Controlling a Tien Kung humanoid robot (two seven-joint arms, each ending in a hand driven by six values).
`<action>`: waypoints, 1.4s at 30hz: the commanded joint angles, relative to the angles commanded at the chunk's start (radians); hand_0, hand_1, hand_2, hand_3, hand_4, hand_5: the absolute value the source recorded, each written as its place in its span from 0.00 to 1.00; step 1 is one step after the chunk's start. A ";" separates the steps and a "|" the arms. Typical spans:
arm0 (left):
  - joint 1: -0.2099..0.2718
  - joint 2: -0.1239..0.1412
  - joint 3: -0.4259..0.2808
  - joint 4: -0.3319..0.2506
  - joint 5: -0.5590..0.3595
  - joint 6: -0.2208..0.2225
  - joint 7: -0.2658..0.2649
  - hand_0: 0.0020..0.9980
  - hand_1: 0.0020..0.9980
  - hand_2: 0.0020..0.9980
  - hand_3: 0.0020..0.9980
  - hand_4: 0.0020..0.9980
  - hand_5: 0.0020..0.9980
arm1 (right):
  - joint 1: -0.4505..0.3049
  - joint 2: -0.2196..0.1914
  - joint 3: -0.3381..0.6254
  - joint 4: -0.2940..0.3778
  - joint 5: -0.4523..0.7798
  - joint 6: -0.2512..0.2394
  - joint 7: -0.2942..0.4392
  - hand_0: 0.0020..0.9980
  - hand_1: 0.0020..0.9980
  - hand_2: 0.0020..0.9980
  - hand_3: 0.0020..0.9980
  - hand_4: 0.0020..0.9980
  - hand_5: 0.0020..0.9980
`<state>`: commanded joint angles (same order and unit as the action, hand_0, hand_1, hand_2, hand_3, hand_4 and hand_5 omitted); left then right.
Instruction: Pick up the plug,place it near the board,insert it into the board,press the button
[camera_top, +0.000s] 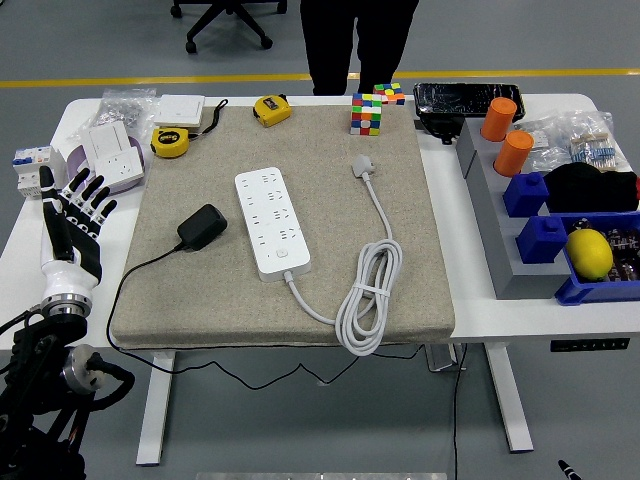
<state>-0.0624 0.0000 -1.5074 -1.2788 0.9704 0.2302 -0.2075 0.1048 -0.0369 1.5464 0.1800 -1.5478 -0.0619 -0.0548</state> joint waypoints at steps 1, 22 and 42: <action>0.003 0.000 -0.003 -0.004 0.025 -0.002 0.011 0.75 0.77 0.74 0.76 1.00 0.85 | -0.001 0.000 0.000 0.000 -0.002 0.000 0.000 0.80 0.74 0.73 0.76 1.00 1.00; 0.013 0.007 0.002 -0.032 0.217 0.002 0.079 0.72 0.66 0.62 0.69 1.00 0.75 | -0.004 -0.003 0.000 0.000 -0.005 0.000 0.001 0.80 0.74 0.73 0.76 1.00 1.00; 0.013 0.013 0.017 -0.066 0.330 0.015 0.117 0.71 0.65 0.57 0.63 1.00 0.69 | -0.002 -0.002 0.000 0.000 0.000 -0.001 0.001 0.80 0.74 0.73 0.76 1.00 1.00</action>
<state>-0.0491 0.0131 -1.4909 -1.3444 1.3008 0.2451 -0.0909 0.1027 -0.0385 1.5465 0.1800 -1.5473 -0.0627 -0.0533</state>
